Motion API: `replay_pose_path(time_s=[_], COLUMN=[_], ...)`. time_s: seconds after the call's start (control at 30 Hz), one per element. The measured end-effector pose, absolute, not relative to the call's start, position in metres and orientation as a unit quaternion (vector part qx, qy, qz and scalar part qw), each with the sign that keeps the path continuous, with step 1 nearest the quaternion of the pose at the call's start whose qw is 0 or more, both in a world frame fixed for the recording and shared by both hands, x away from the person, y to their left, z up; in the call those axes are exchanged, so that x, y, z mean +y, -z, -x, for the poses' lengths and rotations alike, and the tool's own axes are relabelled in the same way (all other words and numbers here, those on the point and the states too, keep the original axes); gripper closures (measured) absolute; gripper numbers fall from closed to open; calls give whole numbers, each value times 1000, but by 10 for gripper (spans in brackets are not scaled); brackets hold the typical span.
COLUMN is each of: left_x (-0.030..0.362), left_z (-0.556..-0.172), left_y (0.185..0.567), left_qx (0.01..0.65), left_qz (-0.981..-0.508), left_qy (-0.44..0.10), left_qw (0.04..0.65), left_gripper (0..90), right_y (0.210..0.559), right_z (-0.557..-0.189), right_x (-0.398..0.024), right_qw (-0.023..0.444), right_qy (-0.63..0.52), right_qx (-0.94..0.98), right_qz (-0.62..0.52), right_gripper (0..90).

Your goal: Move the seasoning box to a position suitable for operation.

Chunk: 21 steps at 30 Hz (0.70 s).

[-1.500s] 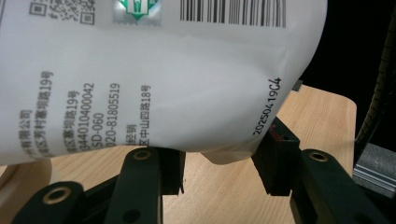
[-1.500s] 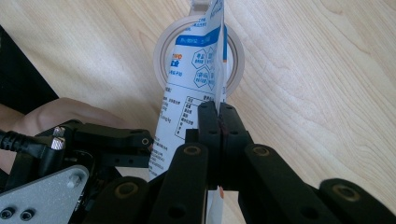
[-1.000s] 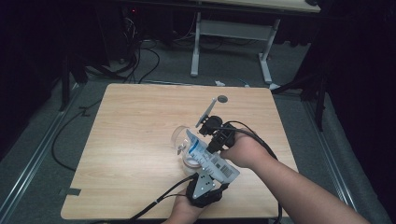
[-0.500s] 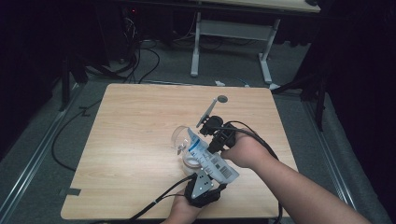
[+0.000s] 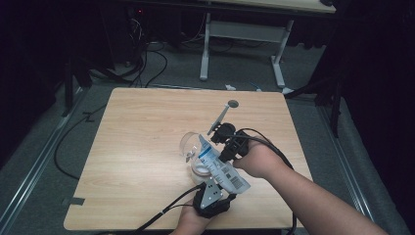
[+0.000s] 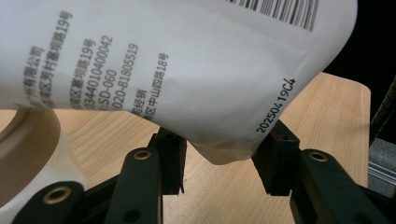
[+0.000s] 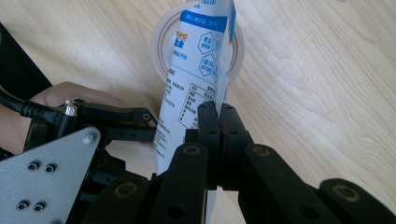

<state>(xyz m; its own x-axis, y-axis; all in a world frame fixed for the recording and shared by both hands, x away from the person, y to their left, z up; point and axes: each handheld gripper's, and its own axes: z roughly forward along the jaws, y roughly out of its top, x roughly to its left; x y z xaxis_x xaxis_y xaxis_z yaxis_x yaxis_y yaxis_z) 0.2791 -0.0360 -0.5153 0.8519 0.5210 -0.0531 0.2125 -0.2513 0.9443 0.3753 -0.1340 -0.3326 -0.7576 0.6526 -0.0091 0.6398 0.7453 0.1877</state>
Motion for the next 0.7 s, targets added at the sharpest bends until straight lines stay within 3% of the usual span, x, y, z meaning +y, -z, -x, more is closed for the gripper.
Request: replay_pose_path(time_s=[0.7], left_x=[-33], left_z=[-283], left_y=[522], left_qx=[251], left_qz=[-784], left_qy=[-129], left_qw=[552], left_gripper=[589], right_y=[335], right_z=[-371], right_x=[-141], right_qw=[38], right_qy=[-93], right_qx=[930], right_qz=[-353], right_gripper=[899])
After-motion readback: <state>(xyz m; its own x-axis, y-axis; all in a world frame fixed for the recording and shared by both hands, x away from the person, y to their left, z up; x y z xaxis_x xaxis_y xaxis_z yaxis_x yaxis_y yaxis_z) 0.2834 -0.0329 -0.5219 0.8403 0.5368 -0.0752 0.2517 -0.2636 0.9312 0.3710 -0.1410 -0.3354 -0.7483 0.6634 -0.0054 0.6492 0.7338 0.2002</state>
